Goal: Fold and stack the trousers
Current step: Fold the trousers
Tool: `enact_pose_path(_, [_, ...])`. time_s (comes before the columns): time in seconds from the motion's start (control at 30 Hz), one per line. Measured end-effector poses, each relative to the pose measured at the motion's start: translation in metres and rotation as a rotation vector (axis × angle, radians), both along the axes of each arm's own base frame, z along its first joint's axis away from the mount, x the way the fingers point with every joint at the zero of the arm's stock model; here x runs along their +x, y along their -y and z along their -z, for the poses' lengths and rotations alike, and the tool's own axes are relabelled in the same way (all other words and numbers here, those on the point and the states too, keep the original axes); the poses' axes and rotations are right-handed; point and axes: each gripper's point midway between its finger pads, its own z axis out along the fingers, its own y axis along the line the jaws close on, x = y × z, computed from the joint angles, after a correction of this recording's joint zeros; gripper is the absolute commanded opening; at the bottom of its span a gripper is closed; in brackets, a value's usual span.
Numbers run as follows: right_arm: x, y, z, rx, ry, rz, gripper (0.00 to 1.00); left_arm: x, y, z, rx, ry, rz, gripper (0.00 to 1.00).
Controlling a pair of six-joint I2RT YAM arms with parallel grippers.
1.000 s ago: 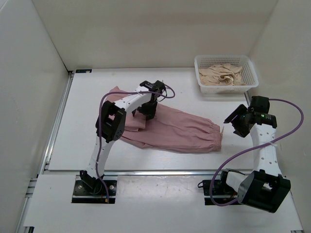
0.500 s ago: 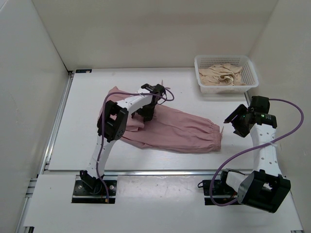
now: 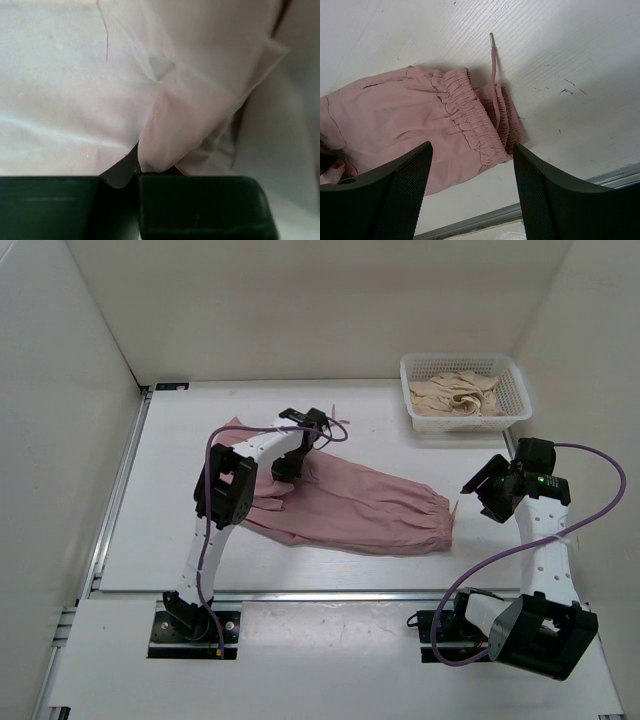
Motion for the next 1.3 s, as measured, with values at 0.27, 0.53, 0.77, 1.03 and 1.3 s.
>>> enact_pose_path(0.27, [0.000, -0.001, 0.000, 0.003, 0.001, -0.002, 0.71, 0.002, 0.004, -0.050, -0.095, 0.051, 0.043, 0.39])
enact_pose_path(0.53, [-0.001, -0.001, 0.000, 0.005, 0.004, -0.004, 0.71, -0.006, 0.017, -0.050, -0.148, 0.027, 0.089, 0.91])
enact_pose_path(0.77, [-0.001, -0.001, 0.000, 0.005, 0.006, -0.004, 0.71, -0.021, 0.021, -0.021, -0.122, -0.039, 0.110, 0.91])
enact_pose_path(1.03, [-0.001, -0.001, -0.001, 0.005, 0.007, -0.004, 0.71, -0.028, 0.017, -0.002, -0.098, -0.074, 0.106, 0.81])
enact_pose_path(1.3, [-0.001, -0.001, 0.000, 0.005, 0.007, -0.004, 0.71, -0.025, 0.010, -0.002, -0.035, -0.033, 0.093, 0.66])
